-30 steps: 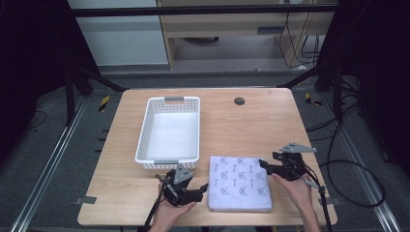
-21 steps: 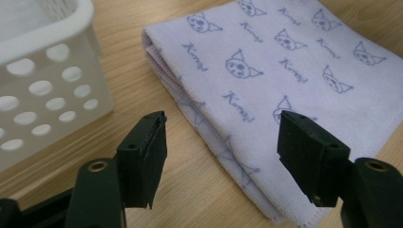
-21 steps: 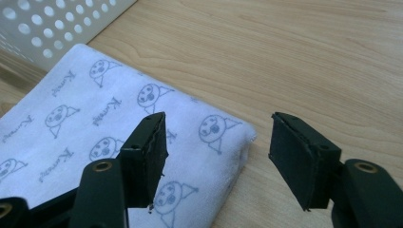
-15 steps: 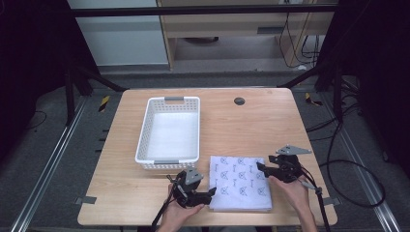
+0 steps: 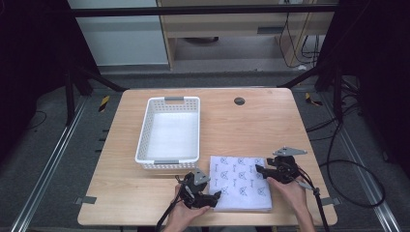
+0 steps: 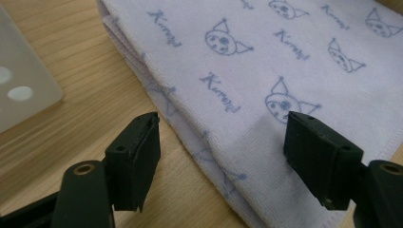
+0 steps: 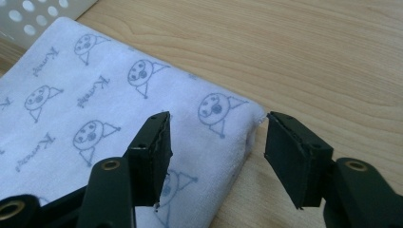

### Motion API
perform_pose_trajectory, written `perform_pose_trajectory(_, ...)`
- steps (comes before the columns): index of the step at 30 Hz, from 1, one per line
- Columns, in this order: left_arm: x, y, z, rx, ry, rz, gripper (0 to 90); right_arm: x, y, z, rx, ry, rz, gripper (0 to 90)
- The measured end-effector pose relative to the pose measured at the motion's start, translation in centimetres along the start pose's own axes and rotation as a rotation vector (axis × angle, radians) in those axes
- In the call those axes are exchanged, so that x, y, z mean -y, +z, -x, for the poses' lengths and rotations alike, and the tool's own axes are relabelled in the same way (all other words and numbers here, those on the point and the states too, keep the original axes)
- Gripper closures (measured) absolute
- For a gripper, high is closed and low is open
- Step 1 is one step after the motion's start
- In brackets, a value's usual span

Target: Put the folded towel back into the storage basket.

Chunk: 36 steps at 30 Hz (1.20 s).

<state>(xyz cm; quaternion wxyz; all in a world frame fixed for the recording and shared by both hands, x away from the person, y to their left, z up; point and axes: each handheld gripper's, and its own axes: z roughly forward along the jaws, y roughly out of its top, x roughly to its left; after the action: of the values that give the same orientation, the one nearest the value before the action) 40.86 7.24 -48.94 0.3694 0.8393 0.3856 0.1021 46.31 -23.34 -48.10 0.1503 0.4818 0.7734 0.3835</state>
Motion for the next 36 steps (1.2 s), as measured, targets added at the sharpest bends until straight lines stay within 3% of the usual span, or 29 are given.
perform_pose_trajectory(12, 0.2, 0.7, -0.2, 0.018, -0.049, -0.016, 24.9, 0.3, 1.1, -0.1, -0.010, 0.011, -0.052, 45.1)
perform_pose_trajectory(19, 0.0, 0.9, 0.0, 0.006, -0.028, -0.029, 25.2, 0.5, 1.5, 0.2, -0.029, 0.048, -0.068, 47.0)
perform_pose_trajectory(28, -0.3, 1.0, 0.4, 0.012, -0.021, -0.048, 31.2, 0.6, 1.7, 0.4, -0.050, 0.075, -0.071, 49.5)
perform_pose_trajectory(36, -0.5, 1.0, 0.5, 0.030, -0.029, -0.057, 40.0, 0.5, 1.7, 0.3, -0.061, 0.095, -0.083, 57.4)
